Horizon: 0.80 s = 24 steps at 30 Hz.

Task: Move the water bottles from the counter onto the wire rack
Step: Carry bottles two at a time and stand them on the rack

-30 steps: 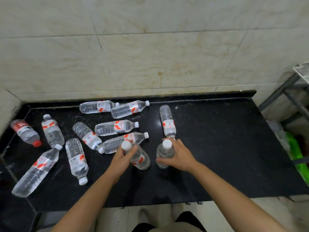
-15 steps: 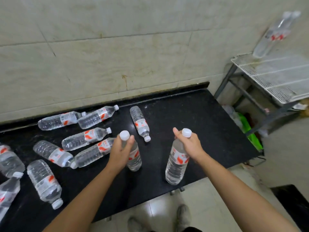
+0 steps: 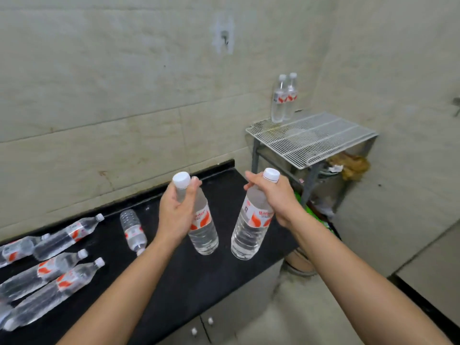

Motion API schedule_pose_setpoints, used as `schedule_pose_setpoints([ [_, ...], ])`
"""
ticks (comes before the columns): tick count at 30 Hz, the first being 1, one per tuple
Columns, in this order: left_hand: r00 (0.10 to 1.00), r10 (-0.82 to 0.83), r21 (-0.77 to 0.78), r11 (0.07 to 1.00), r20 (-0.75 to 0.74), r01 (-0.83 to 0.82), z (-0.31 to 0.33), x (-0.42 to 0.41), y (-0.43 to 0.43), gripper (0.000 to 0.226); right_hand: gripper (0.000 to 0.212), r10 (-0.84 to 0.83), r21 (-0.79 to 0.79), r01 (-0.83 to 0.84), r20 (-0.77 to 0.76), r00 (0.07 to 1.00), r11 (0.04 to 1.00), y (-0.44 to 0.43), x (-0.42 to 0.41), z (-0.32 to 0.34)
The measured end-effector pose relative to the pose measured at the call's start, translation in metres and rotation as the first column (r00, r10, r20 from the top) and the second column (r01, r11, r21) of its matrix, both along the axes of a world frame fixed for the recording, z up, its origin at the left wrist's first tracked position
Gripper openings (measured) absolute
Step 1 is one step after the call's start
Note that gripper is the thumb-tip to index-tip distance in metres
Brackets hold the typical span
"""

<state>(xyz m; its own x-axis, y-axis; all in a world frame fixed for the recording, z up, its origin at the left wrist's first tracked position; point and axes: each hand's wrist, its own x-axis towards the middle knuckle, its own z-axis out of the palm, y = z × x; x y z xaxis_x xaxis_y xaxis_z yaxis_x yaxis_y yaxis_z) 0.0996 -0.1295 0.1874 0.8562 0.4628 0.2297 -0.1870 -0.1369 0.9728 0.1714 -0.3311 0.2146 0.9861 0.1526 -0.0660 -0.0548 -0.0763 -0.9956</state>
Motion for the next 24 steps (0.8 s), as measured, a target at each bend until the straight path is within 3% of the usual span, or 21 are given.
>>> schedule_pose_setpoints([
  [4,1.0,0.002,-0.082,0.997,0.031,0.001,0.016,0.034,-0.089,0.029,0.035,-0.116,0.114,0.123,-0.061,0.991,0.986,-0.09,0.016,0.014],
  [11,0.992,-0.126,-0.134,0.983,0.029,0.129,0.038,0.088,-0.211,0.036,0.038,-0.215,0.139,0.216,-0.018,0.976,0.967,-0.207,0.052,0.026],
  [17,0.96,-0.277,-0.179,0.943,0.039,0.28,0.049,0.149,-0.259,0.026,0.036,-0.288,0.194,0.277,0.032,0.957,0.941,-0.262,0.116,0.025],
  [24,0.963,-0.261,-0.284,0.92,0.073,0.27,0.051,0.262,-0.283,0.019,0.039,-0.226,0.139,0.221,0.021,0.974,0.965,-0.289,0.225,0.031],
])
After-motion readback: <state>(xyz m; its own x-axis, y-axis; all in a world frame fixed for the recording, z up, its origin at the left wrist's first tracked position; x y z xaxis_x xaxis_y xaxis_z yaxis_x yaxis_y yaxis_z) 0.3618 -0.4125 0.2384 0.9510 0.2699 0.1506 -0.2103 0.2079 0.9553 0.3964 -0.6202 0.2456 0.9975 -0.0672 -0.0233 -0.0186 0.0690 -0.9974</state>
